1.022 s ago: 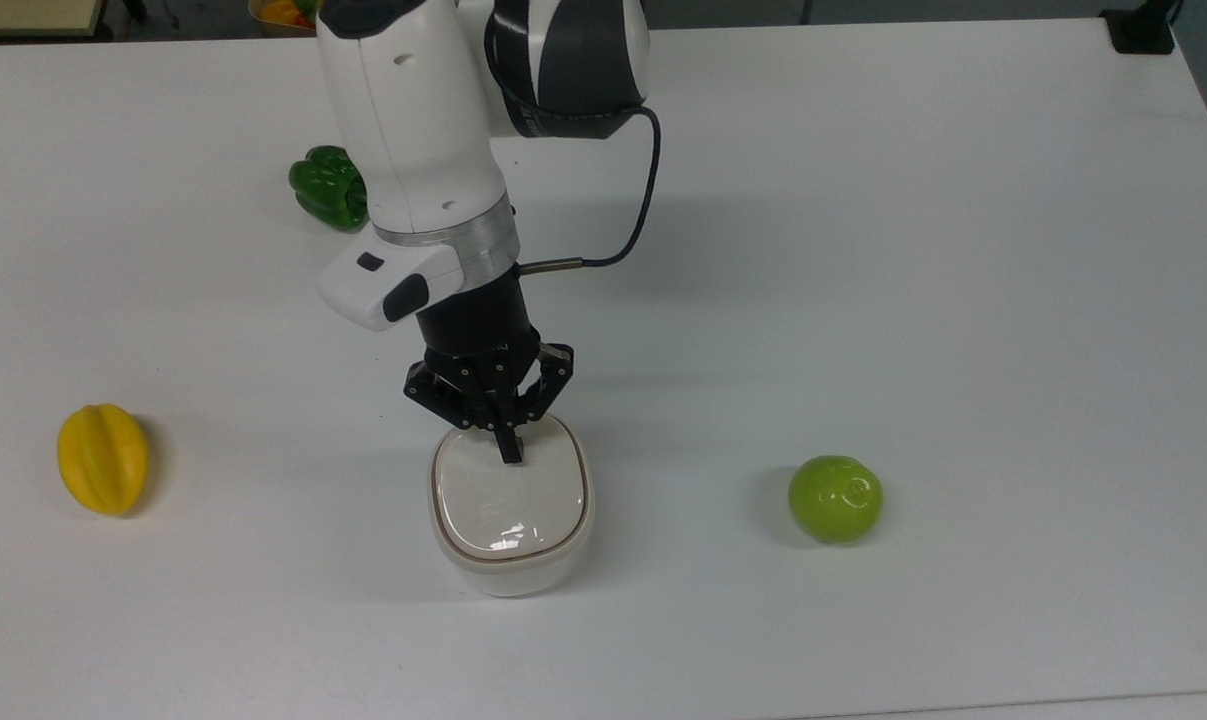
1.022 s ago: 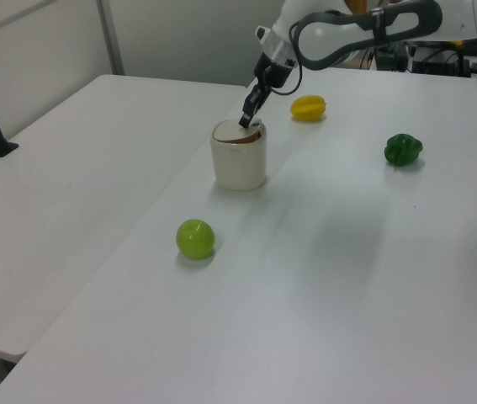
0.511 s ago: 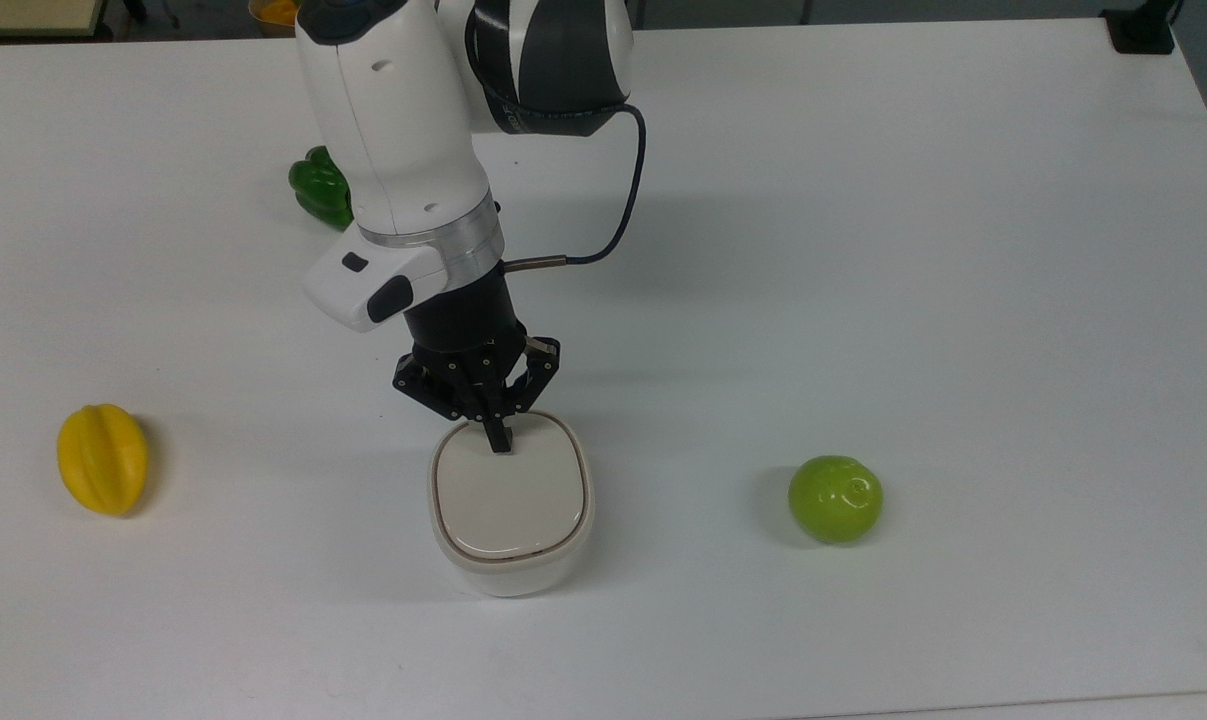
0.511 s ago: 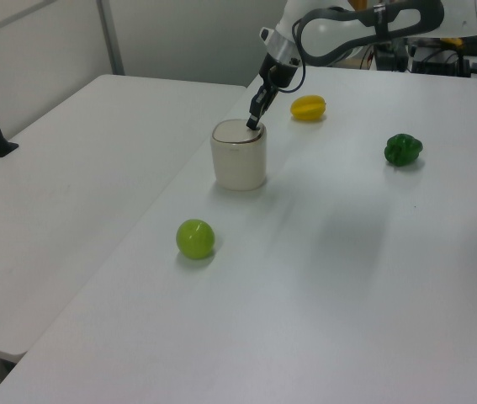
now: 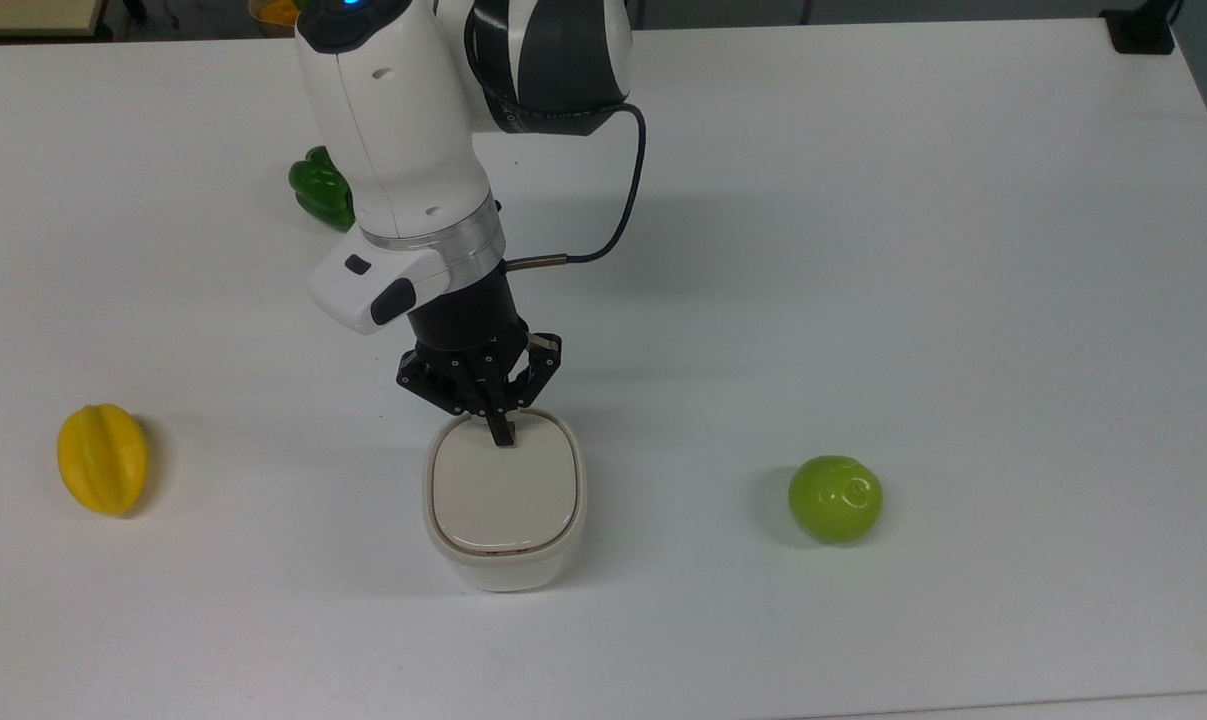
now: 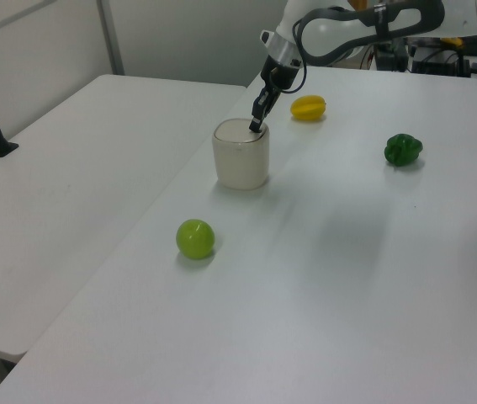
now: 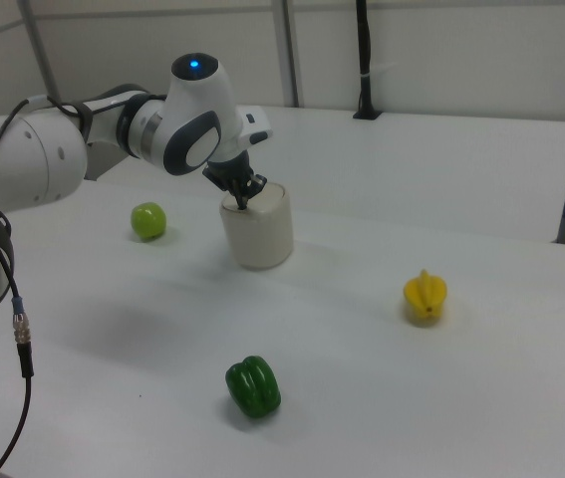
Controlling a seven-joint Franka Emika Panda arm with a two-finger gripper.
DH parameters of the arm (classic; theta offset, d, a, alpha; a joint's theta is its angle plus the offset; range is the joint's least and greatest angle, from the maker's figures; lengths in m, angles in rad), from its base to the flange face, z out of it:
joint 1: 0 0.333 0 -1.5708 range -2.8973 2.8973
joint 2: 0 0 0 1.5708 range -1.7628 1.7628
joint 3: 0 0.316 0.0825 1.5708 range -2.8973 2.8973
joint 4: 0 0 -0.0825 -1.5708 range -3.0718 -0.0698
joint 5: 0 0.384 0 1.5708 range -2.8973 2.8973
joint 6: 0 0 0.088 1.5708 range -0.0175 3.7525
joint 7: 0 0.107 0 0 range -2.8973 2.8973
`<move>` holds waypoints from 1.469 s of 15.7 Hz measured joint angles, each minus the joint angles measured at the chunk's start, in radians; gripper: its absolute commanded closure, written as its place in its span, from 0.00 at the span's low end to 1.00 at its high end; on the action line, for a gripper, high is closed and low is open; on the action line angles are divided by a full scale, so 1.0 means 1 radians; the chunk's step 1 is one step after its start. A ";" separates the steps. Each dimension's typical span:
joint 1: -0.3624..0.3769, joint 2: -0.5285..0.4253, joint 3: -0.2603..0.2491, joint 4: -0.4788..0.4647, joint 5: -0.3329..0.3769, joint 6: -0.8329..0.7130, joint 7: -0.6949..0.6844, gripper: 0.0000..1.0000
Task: Close garbage bin
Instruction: 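Lift the gripper up and away from the closed bin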
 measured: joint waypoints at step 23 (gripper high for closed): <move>-0.019 -0.087 -0.009 -0.013 -0.007 -0.221 0.059 0.95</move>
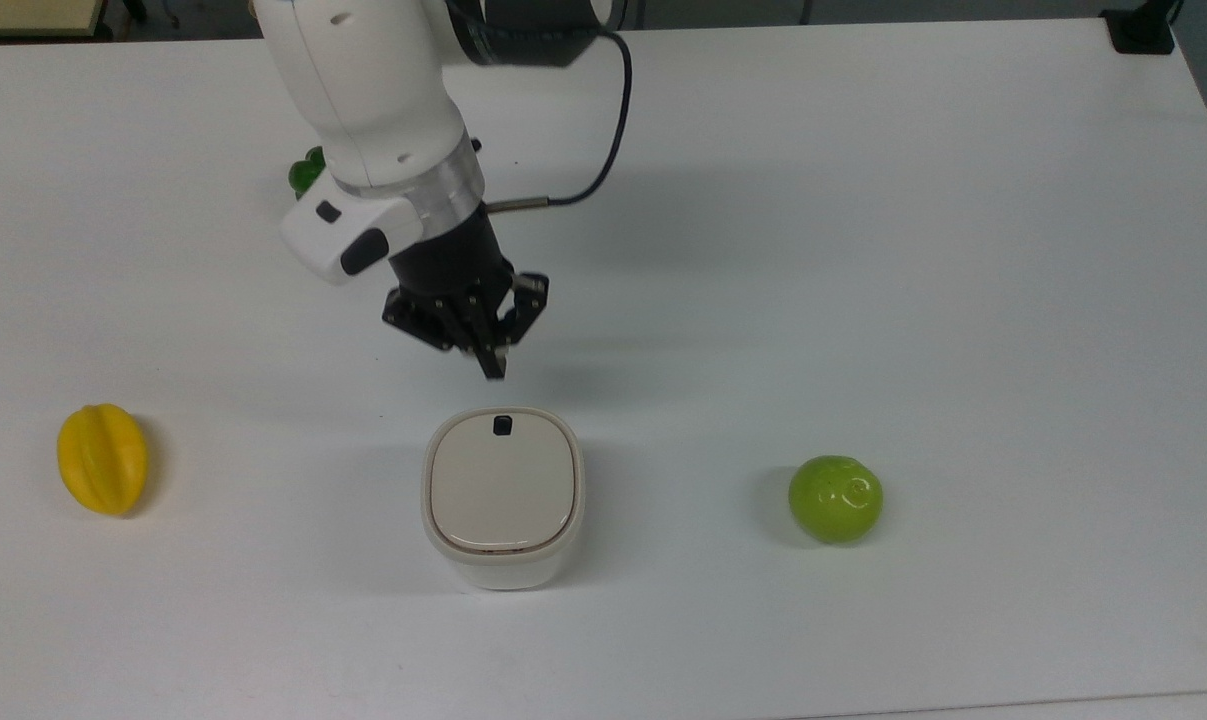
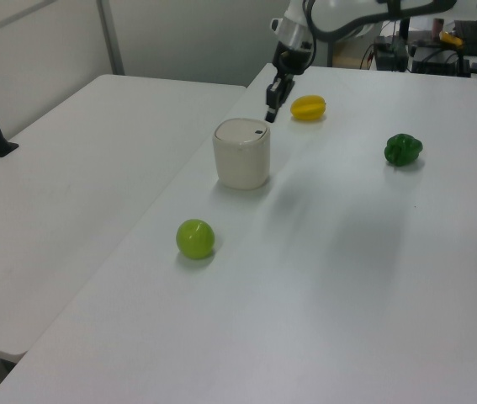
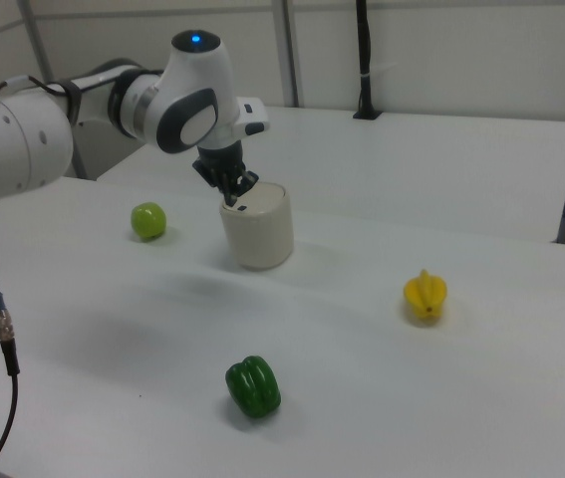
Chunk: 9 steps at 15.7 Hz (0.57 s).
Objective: Close garbage bin
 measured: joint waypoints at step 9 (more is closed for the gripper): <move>-0.027 -0.202 -0.005 -0.022 -0.159 -0.485 0.085 0.00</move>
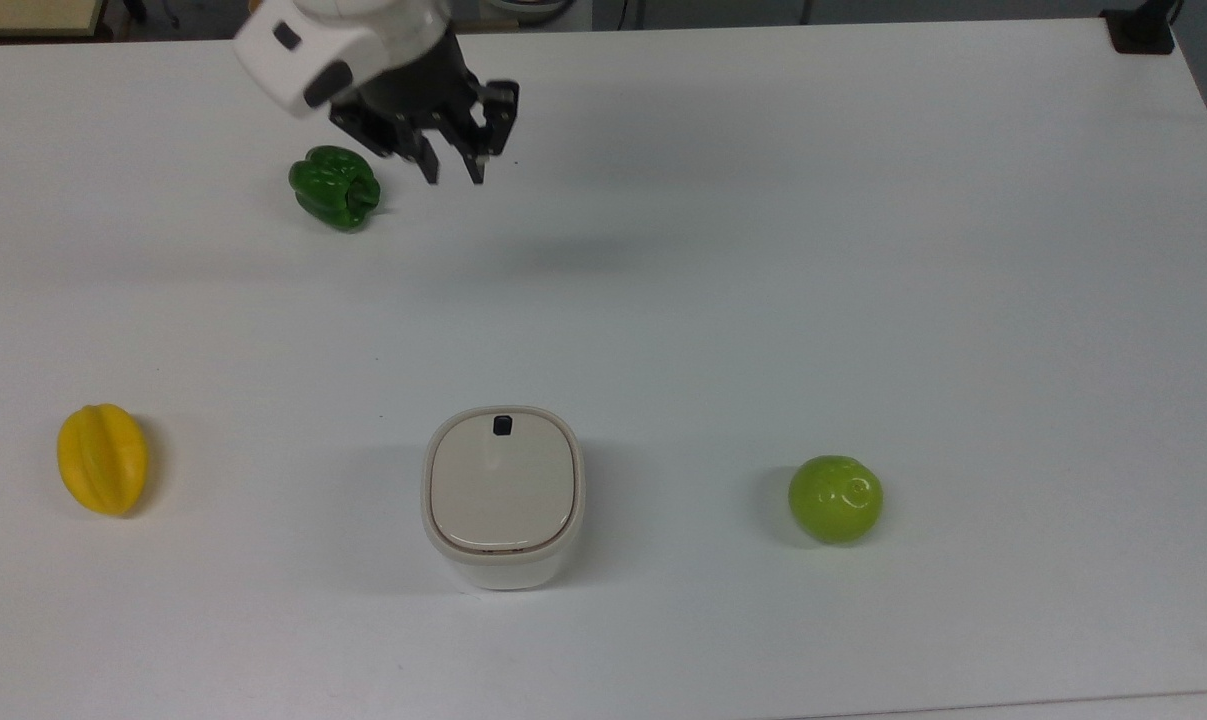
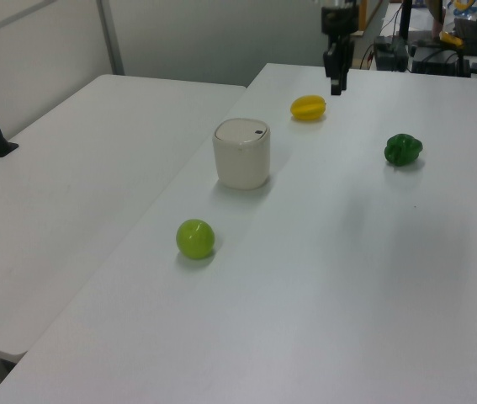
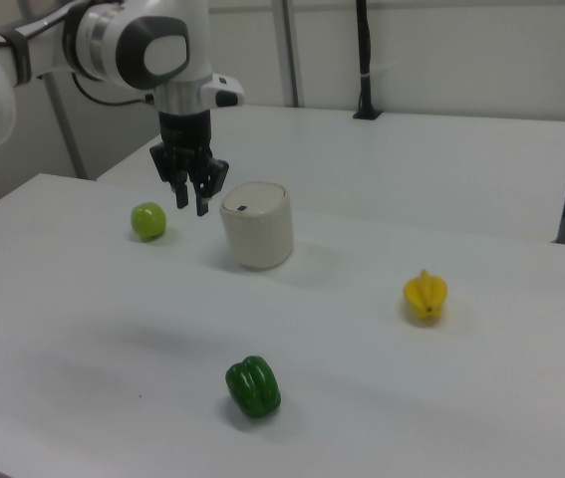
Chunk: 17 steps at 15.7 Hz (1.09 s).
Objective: Close garbage bin
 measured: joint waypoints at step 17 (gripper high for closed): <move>-0.067 -0.248 0.011 -0.186 -0.080 -0.018 0.021 0.00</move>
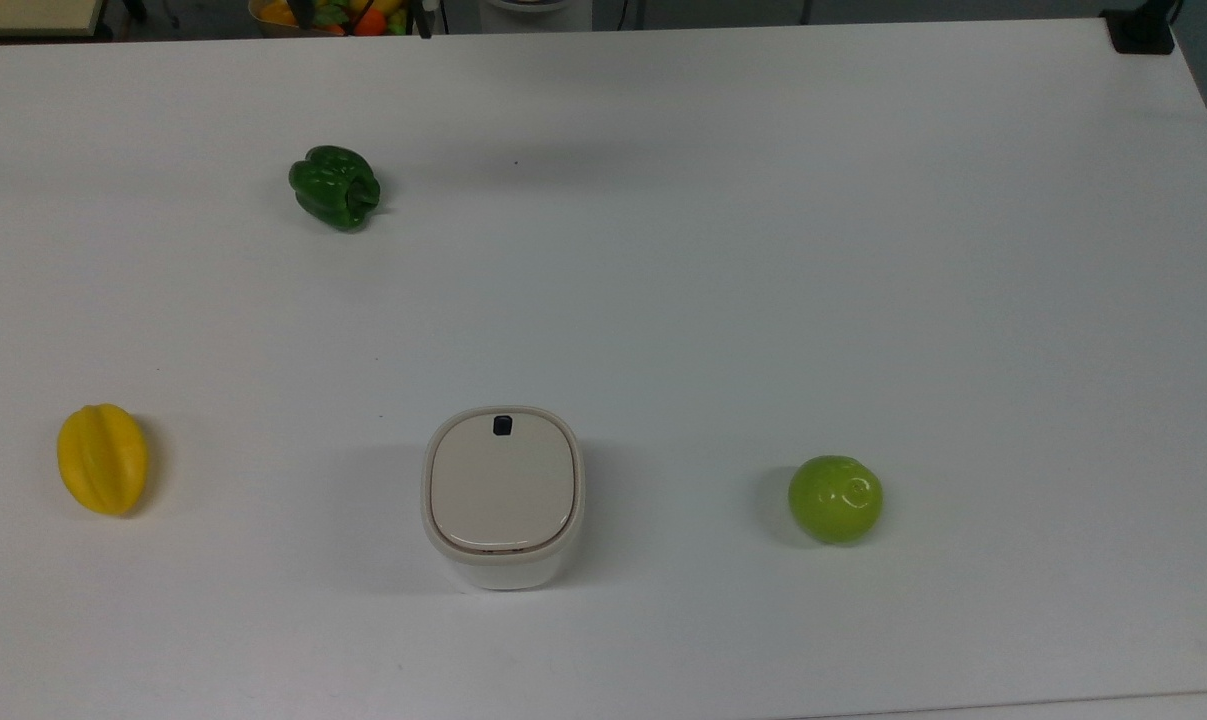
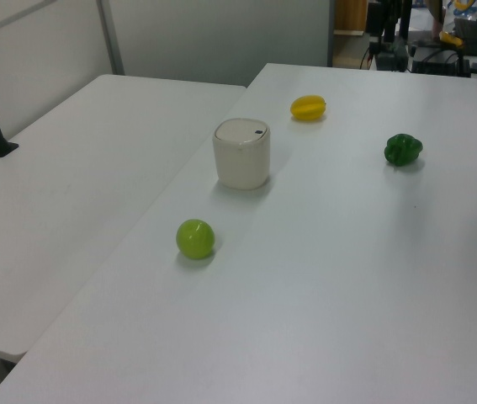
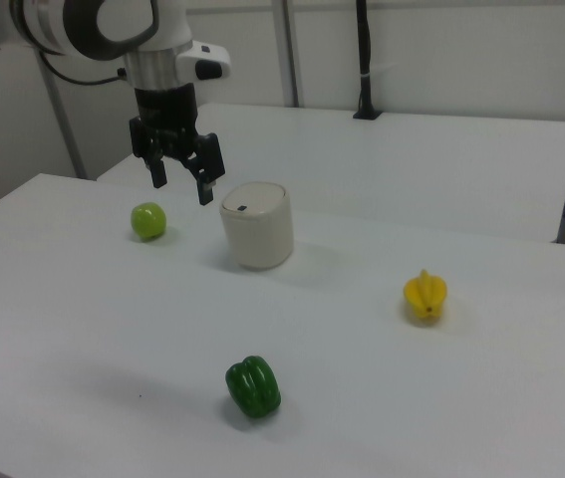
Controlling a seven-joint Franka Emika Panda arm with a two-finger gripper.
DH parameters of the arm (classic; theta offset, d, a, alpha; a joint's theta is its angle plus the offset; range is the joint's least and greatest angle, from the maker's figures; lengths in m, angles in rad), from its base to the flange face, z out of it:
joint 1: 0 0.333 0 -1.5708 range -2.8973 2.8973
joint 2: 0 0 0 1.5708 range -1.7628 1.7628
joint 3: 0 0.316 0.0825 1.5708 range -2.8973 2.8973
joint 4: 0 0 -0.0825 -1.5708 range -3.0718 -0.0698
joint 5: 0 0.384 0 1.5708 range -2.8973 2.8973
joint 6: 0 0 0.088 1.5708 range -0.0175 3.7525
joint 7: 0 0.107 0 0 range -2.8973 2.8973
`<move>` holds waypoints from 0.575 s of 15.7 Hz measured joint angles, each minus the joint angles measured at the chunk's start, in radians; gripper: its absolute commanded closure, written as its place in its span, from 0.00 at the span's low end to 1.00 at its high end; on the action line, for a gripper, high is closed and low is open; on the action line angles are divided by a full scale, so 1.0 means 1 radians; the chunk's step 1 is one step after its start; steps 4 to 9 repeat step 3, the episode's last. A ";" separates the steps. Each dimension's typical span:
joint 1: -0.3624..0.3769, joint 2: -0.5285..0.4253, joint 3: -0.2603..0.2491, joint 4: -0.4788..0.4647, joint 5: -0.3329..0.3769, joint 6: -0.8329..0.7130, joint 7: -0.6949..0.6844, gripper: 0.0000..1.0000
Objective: Close garbage bin
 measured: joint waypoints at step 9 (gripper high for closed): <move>0.005 0.000 0.000 -0.021 0.000 0.001 0.009 0.00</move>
